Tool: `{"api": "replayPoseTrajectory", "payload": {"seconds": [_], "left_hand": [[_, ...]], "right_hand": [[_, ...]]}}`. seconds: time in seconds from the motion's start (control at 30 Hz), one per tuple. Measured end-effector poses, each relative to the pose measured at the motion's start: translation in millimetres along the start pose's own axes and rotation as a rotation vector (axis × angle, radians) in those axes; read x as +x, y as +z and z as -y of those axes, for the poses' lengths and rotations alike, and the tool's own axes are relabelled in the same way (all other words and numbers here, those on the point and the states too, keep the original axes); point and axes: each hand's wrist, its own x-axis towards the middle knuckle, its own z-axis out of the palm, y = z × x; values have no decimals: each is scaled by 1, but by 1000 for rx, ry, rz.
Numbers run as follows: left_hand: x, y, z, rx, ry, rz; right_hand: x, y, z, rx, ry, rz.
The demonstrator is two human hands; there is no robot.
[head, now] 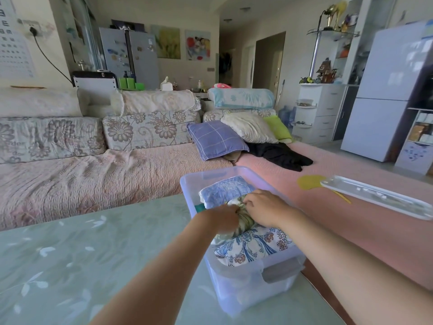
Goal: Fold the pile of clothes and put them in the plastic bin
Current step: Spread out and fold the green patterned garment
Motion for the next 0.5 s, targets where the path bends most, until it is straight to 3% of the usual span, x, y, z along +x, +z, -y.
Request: {"api": "replayPoseTrajectory", "payload": {"seconds": [0.1,0.37,0.5], "left_hand": [[-1,8,-5,7,-59,-92],[-3,19,-6,15,-150,63],[-4,15,-7,8,-126,66]], "right_hand": [[6,13,1,-7,21,89],[8,26,-8,44,186,297],[8,26,-8,62,194,296]]}}
